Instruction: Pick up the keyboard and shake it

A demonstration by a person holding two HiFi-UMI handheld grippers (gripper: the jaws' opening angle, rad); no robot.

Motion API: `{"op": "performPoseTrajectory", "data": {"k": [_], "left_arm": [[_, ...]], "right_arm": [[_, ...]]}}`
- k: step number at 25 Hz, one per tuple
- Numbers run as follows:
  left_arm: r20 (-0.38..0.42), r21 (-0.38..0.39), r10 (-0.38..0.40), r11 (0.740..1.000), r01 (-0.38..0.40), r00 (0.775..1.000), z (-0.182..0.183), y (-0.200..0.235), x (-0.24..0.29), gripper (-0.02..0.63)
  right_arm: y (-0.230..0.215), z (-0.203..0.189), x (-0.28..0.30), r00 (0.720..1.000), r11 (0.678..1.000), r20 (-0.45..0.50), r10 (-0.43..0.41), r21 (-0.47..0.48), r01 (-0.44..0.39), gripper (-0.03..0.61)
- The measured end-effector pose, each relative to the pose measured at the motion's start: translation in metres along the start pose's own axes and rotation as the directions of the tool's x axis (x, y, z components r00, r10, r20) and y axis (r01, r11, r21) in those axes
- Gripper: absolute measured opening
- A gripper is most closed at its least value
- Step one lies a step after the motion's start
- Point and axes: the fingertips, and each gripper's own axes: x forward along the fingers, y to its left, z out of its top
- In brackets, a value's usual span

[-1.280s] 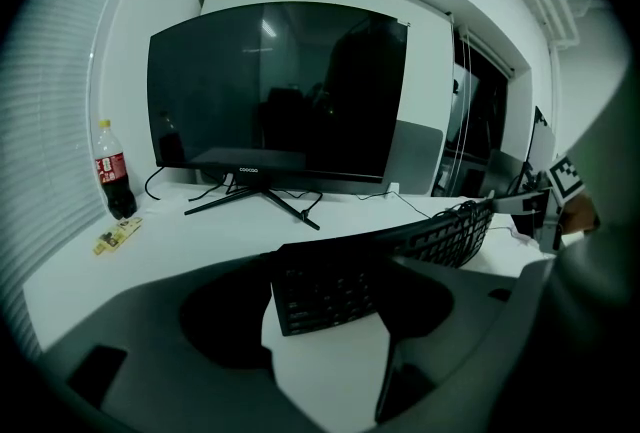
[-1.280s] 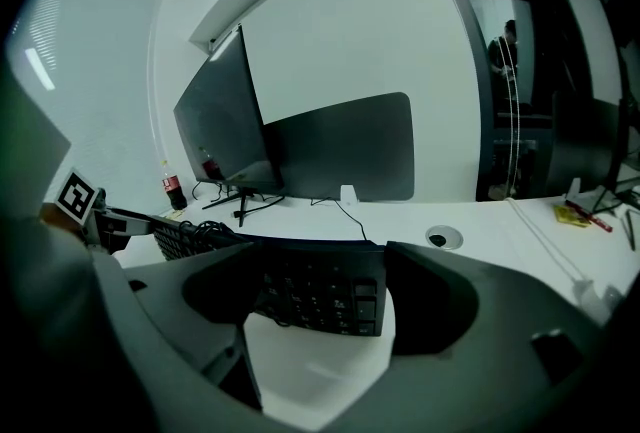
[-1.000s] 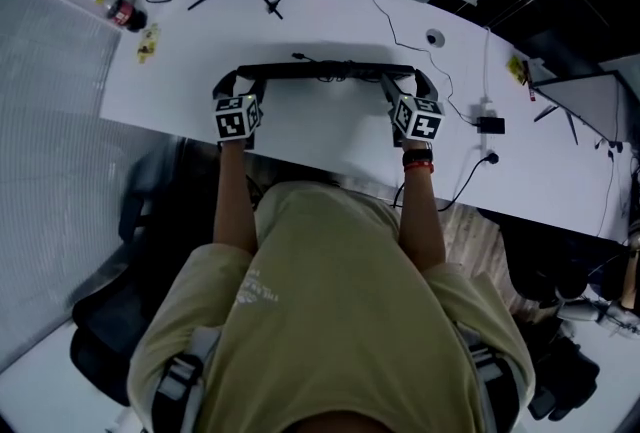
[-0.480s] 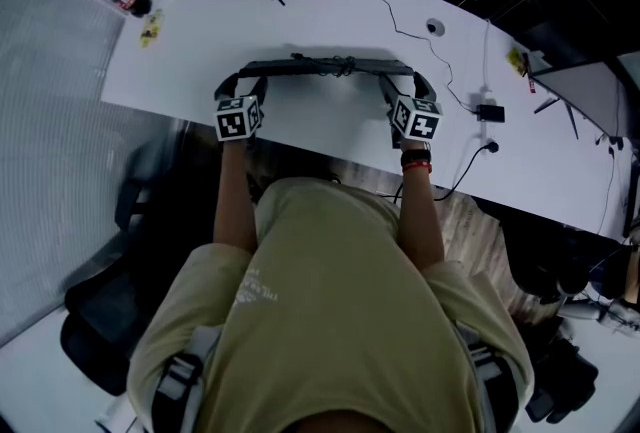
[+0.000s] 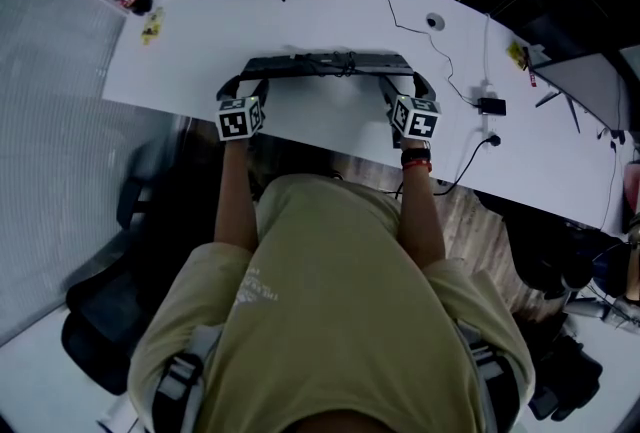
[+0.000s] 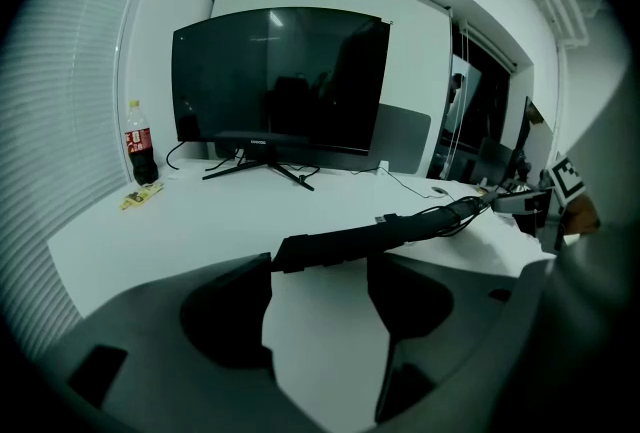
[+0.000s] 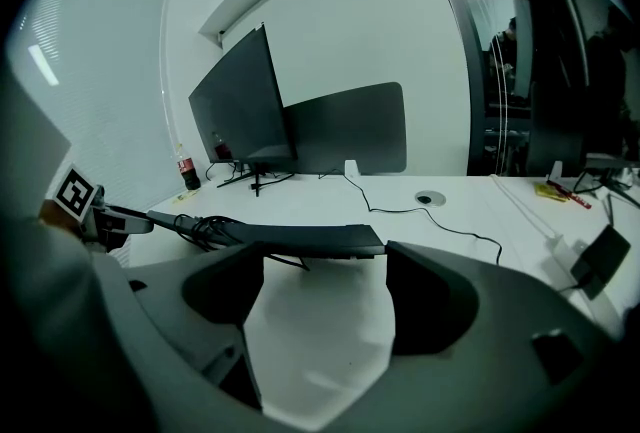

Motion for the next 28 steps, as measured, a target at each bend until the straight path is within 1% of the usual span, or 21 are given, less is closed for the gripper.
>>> {"op": "performPoseTrajectory", "data": {"k": [10,18,22,26,28], "left_arm": [[-0.031,0.015,-0.005,1.000,0.005,1.000,-0.015,-0.001,-0.001,0.311],[-0.092,0.034,-0.008,0.999,0.011,0.996,-0.039,-0.002,0.002,0.311],[-0.127,0.051,0.001,0.999,0.006,0.992,-0.051,-0.003,0.002,0.311],[-0.164,0.051,-0.012,0.998,0.021,0.986,-0.062,-0.008,0.003,0.311],[-0.180,0.057,-0.007,0.998,0.018,0.984,-0.067,-0.008,0.004,0.311]], "right_arm": [[0.002,-0.015,-0.004,1.000,1.000,-0.015,-0.006,0.002,0.006,0.387],[0.003,-0.034,-0.007,0.998,1.000,-0.052,-0.016,0.020,0.017,0.385],[0.002,-0.045,-0.008,0.998,0.998,-0.061,-0.011,0.061,0.015,0.385],[-0.002,-0.051,-0.008,0.999,0.989,-0.048,-0.018,0.149,0.025,0.385],[-0.003,-0.057,-0.006,0.998,0.987,-0.064,-0.023,0.154,0.032,0.385]]}}
